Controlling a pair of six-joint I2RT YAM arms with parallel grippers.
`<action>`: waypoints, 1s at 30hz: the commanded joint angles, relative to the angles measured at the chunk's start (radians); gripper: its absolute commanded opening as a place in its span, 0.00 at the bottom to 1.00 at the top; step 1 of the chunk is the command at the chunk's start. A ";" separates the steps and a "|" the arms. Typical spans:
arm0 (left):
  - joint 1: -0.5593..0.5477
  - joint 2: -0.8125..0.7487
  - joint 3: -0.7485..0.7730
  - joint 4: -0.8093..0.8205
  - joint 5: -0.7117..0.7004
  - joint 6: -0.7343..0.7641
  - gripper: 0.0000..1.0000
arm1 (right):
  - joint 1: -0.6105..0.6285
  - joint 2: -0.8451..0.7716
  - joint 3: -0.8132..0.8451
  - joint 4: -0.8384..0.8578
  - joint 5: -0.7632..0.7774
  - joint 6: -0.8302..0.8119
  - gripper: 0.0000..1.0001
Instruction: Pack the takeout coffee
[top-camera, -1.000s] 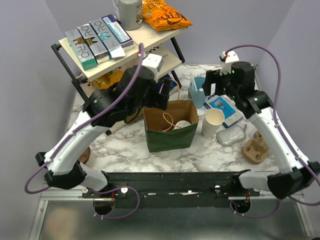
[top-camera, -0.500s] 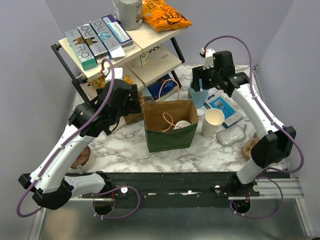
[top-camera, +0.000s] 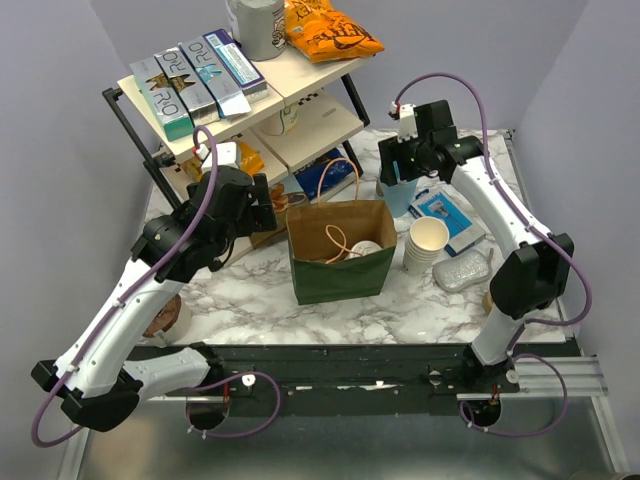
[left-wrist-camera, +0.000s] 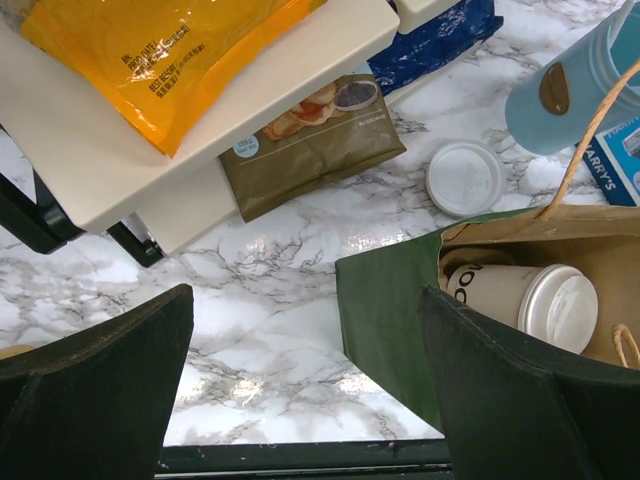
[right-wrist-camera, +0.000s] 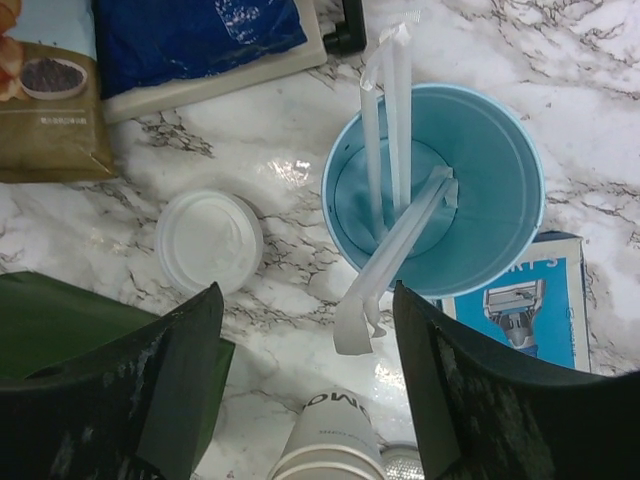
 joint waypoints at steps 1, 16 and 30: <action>0.006 -0.024 -0.012 0.023 0.018 0.005 0.99 | -0.007 0.022 0.044 -0.061 0.022 -0.036 0.73; 0.008 -0.039 -0.035 0.041 0.024 0.026 0.99 | -0.007 0.079 0.110 -0.157 0.062 -0.061 0.60; 0.008 -0.053 -0.063 0.057 0.027 0.046 0.99 | -0.005 0.077 0.107 -0.151 0.074 -0.065 0.38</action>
